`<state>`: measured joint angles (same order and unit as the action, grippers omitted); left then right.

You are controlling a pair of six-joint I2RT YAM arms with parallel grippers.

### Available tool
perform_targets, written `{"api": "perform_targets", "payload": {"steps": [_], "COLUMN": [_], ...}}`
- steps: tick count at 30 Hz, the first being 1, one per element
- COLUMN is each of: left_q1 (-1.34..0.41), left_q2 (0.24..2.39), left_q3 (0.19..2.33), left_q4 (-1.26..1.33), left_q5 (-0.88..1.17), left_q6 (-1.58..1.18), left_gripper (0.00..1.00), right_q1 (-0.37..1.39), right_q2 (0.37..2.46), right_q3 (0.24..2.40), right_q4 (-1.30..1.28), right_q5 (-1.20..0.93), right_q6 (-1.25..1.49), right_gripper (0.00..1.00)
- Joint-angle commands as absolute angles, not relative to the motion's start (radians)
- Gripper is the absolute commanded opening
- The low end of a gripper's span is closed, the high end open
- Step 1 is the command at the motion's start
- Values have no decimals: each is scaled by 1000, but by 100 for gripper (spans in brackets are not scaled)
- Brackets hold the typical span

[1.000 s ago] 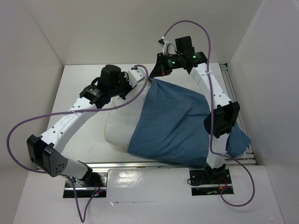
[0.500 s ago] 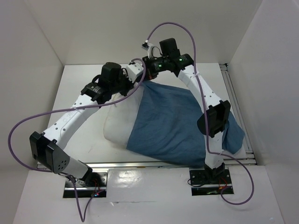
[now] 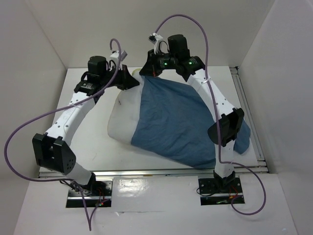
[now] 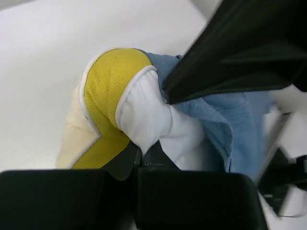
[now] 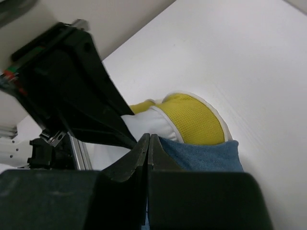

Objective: Put the pillow into the pillowcase

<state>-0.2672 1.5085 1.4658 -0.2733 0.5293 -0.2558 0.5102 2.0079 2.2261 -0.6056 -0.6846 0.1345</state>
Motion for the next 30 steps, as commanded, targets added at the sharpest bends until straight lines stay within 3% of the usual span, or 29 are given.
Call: {"api": "perform_targets", "payload": {"steps": [1, 12, 18, 30], "left_q1": [-252, -225, -256, -316], "left_q2": [1569, 1669, 1718, 1729], "left_q3": [1477, 1359, 1316, 1217], "left_q4": [-45, 328, 539, 698], "left_q5": [895, 1167, 1195, 1177], "left_q6": [-546, -943, -1135, -1287], "left_gripper": [0, 0, 0, 0], "right_q1": [577, 618, 653, 738], "right_q2": [1917, 1873, 1905, 2020], "right_q3": [2263, 2264, 2273, 2401], "right_q4": [-422, -364, -344, -235], "right_q5": [-713, -678, -678, -678], "right_q6": [141, 100, 91, 80], "right_gripper": [0, 0, 0, 0]}}
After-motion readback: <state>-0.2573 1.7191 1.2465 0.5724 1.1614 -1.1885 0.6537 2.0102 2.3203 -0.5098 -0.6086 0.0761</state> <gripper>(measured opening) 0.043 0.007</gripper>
